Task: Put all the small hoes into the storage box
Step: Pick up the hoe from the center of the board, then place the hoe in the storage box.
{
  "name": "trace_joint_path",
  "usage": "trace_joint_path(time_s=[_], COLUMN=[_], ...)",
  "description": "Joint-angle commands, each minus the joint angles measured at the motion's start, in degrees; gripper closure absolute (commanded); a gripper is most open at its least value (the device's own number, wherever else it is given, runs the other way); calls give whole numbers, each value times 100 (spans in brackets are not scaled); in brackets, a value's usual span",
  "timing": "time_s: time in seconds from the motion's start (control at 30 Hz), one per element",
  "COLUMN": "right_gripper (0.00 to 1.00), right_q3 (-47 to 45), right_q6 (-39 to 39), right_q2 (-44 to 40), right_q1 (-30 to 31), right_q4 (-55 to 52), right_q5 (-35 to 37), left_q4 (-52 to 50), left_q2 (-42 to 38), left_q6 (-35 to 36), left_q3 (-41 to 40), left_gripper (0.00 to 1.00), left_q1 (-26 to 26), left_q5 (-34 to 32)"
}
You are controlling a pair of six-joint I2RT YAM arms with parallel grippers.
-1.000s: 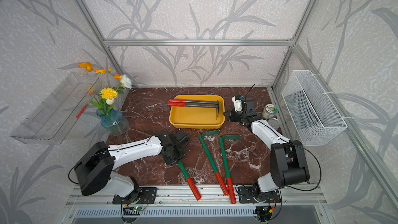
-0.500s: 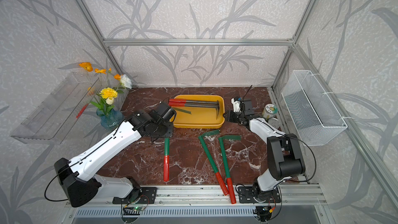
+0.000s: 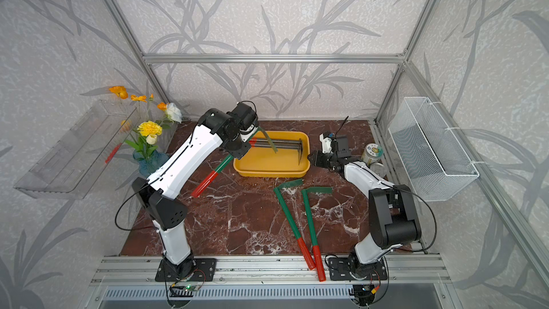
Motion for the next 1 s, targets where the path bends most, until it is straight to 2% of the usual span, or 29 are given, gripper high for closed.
trace_joint_path(time_s=[0.0,0.2,0.3,0.43,0.57,0.97], right_gripper=[60,60,60,60,60,60], right_q3=[268,433,429,404,479,589], right_q6=[92,152,254,340,335,297], right_q2=[85,281,322,314,470,527], right_q1=[-27,-27,-19,68,130,219], right_q4=[14,4,67,189,193,84], right_q5=[-28,-61,-108,-49,-22,69], left_q4=[51,178,13,69,33,125], left_q2=[510,1700,2090,2326,2537,2955], left_q6=[1117,2465,2812,3277,3505,3530], left_q3=[749,1837,2483,2590,2688,2762], left_gripper=[94,94,95,94,94,95], left_q1=[64,-75,-6,13,73,185], left_q5=[-200,44,668,1136,1466,2468])
